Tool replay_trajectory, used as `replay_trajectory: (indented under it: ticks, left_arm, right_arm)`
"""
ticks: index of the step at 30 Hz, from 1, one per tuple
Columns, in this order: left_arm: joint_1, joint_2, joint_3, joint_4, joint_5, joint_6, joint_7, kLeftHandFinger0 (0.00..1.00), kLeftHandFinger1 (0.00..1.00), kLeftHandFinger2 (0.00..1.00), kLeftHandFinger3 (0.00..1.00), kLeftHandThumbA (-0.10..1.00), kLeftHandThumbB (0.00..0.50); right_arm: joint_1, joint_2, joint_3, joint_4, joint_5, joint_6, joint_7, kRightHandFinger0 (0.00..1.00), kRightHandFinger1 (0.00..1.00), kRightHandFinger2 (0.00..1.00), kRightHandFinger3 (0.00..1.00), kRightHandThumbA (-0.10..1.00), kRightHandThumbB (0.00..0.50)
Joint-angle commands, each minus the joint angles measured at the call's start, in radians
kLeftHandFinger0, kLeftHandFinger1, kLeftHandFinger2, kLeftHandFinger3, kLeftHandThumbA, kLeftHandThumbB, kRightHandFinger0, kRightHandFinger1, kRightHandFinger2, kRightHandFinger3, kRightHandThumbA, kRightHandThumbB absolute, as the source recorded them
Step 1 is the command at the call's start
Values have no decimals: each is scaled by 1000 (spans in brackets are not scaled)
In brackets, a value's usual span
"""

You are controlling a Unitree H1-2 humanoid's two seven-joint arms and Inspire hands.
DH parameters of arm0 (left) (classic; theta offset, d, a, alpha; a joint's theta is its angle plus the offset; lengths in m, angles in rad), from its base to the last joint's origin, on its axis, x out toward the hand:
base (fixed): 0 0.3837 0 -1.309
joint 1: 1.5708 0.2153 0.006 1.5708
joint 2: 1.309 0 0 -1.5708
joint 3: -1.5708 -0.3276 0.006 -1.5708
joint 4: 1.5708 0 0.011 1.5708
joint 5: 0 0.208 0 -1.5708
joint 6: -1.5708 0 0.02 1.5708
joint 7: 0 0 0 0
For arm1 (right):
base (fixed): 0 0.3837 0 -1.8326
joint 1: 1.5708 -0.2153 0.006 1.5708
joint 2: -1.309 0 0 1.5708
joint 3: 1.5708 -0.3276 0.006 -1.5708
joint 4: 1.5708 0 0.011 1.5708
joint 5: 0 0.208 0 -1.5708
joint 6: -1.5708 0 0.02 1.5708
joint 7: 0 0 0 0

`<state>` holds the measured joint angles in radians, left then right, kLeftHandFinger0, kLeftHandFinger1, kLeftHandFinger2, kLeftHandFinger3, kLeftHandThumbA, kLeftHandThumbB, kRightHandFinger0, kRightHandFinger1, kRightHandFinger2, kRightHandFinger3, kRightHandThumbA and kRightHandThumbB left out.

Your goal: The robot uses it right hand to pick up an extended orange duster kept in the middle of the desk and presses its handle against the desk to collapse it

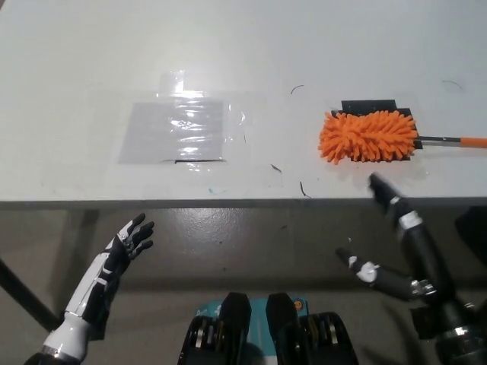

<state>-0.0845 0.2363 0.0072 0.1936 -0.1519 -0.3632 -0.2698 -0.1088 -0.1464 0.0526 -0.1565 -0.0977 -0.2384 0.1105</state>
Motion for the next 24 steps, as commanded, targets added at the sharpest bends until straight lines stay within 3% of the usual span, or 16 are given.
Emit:
replay_trajectory:
  ticks: [1,5,6,9,10,17,21,24]
  left_arm:
    - [-23,7,6,-17,-34,-81,-25,1000,1000,1000,1000,1000,298]
    - [-27,5,5,-11,-44,-90,-34,1000,1000,1000,1000,1000,304]
    - [-22,2,7,-21,-43,-86,-30,1000,1000,1000,1000,1000,307]
    - [-10,-3,5,-25,-48,-86,-32,1000,1000,1000,1000,1000,313]
    - [-3,-2,5,-29,-56,-89,-36,1000,1000,1000,1000,1000,314]
    - [0,-2,1,-34,-45,-91,-39,1000,1000,1000,1000,1000,304]
    - [10,-4,1,-35,-36,-95,-33,1000,1000,1000,1000,1000,308]
    - [11,-6,4,-32,-36,-106,-32,1000,1000,1000,1000,1000,307]
  right_arm:
    - [-90,-98,-68,-223,-128,71,4,1000,1000,1000,1000,979,177]
    - [-121,-133,-70,-260,-134,140,25,1000,1000,1000,1000,996,184]
    - [-216,-214,-83,-243,-103,176,72,1000,1000,1000,1000,983,220]
    - [-310,-294,-79,-241,-120,288,125,1000,1000,1000,1000,1000,326]
    - [-347,-318,-69,-232,-136,316,140,1000,1000,1000,1000,1000,341]
    - [-601,-404,28,-158,-147,506,270,1000,1000,1000,1000,912,295]
    - [-711,-419,107,-57,-179,562,330,1000,1000,1000,1000,905,324]
    - [-828,-432,209,106,-223,603,412,1000,1000,1000,1000,960,364]
